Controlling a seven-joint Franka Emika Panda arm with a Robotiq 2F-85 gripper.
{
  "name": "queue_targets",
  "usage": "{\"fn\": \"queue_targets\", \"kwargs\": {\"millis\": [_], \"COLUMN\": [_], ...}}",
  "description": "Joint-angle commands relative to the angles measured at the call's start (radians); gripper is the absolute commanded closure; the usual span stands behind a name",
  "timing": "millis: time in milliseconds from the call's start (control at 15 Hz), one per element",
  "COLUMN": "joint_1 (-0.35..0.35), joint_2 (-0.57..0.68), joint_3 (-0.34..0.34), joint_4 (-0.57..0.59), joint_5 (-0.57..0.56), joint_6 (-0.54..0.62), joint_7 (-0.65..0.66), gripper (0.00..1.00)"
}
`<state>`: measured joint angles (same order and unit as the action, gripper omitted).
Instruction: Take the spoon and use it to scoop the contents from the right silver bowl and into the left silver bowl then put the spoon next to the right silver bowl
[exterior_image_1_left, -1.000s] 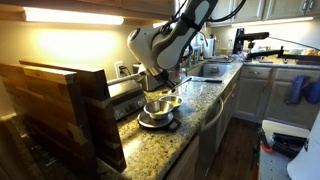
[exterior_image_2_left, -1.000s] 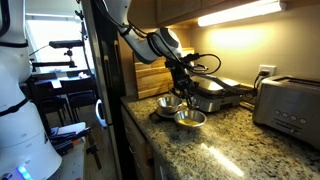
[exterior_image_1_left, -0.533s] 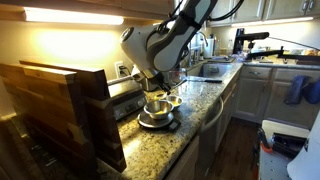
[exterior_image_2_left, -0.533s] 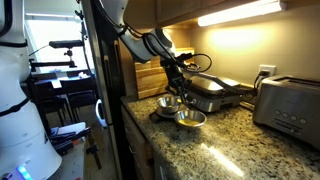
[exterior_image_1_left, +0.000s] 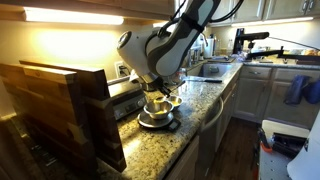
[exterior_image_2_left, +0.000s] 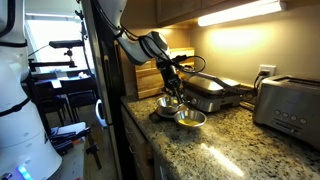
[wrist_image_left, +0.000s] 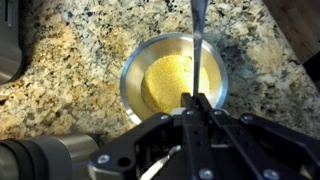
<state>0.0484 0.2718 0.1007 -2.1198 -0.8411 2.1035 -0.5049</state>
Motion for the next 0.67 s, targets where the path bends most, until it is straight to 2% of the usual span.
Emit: {"fn": "queue_targets", "kwargs": {"millis": [0,600], "joint_1": [0.031,0.066], "joint_2": [-0.051,-0.042], "joint_3": [-0.004,0.002], "joint_4": [-0.055,-0.091], "joint_5": [-0.091,-0.274], "joint_6": [-0.002,-0.031], "joint_7": [0.074,0.192], "gripper": [0.98,0.98]}}
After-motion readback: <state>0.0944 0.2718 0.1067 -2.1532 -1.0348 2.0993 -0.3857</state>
